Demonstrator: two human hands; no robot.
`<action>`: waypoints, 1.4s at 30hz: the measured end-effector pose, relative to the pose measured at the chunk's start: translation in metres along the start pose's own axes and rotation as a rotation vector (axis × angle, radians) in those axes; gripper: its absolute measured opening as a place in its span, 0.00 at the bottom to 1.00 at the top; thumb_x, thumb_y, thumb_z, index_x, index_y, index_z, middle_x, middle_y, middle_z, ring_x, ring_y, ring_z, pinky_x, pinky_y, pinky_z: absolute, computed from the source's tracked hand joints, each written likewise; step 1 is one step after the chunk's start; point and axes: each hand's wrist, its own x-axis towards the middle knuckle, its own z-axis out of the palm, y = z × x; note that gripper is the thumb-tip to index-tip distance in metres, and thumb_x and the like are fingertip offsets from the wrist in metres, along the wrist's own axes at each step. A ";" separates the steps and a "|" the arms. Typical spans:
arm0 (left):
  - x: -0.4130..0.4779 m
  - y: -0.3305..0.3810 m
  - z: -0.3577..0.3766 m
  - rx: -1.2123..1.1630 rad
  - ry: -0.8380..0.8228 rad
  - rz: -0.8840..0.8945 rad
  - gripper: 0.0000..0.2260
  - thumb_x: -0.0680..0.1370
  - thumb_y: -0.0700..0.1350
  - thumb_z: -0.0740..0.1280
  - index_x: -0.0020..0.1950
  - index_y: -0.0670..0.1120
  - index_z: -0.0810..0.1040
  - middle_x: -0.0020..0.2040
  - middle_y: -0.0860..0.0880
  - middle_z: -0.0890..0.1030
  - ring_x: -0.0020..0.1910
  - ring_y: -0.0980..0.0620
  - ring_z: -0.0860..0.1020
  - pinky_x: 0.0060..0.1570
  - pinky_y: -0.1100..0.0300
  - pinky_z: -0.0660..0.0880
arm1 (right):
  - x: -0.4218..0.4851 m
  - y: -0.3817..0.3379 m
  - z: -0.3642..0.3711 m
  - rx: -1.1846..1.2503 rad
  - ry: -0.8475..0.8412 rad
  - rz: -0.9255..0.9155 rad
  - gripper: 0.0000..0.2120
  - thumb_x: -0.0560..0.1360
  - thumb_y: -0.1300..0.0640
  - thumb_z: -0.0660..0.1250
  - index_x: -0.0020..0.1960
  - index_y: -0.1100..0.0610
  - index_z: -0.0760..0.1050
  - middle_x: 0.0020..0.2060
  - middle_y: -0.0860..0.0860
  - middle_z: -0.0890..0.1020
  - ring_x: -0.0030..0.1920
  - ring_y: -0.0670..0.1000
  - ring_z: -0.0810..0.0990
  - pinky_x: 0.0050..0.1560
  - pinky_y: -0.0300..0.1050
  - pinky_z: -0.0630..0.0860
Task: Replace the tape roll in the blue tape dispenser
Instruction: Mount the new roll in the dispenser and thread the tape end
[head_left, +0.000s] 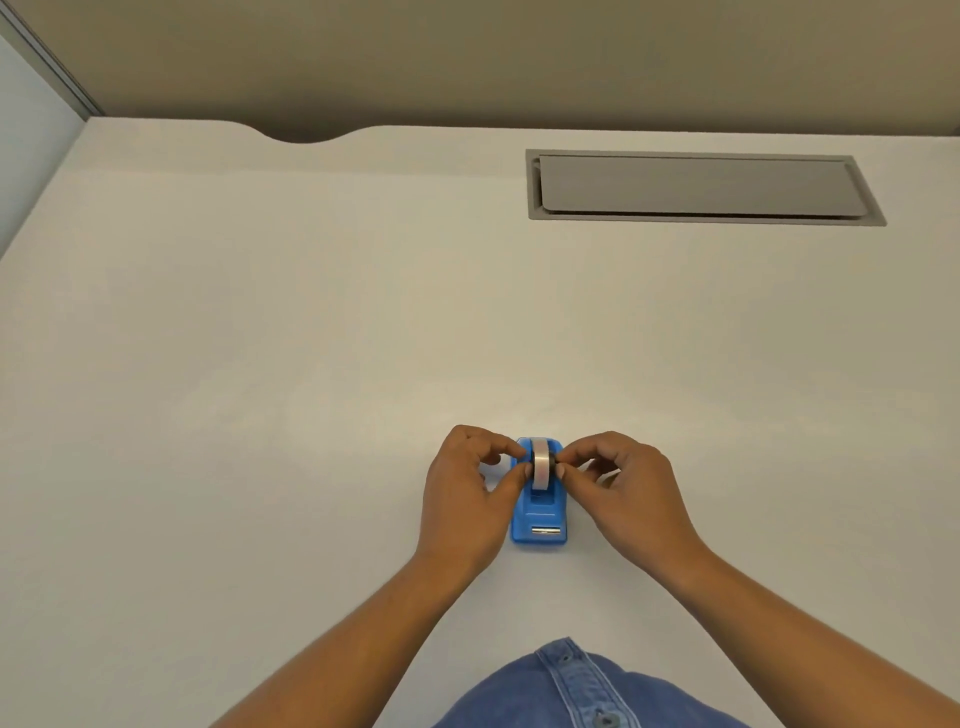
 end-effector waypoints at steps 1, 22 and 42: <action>0.000 0.000 0.000 -0.012 0.002 0.000 0.10 0.73 0.43 0.74 0.48 0.56 0.77 0.49 0.55 0.77 0.46 0.57 0.76 0.39 0.77 0.71 | 0.000 0.000 0.000 -0.006 -0.005 0.005 0.07 0.72 0.63 0.74 0.43 0.51 0.83 0.40 0.44 0.83 0.40 0.41 0.79 0.35 0.25 0.72; -0.012 -0.027 -0.009 0.087 -0.302 0.201 0.40 0.67 0.52 0.78 0.74 0.56 0.61 0.71 0.59 0.68 0.67 0.62 0.67 0.67 0.66 0.64 | -0.003 -0.008 -0.007 -0.286 -0.111 -0.204 0.24 0.69 0.54 0.77 0.62 0.43 0.77 0.49 0.42 0.76 0.41 0.42 0.77 0.44 0.36 0.76; -0.012 -0.035 -0.004 0.075 -0.289 0.183 0.40 0.67 0.54 0.77 0.73 0.57 0.61 0.70 0.60 0.69 0.65 0.63 0.68 0.59 0.79 0.61 | 0.004 -0.012 -0.003 -0.491 -0.139 -0.166 0.23 0.67 0.46 0.74 0.62 0.45 0.77 0.45 0.42 0.75 0.37 0.42 0.73 0.35 0.31 0.66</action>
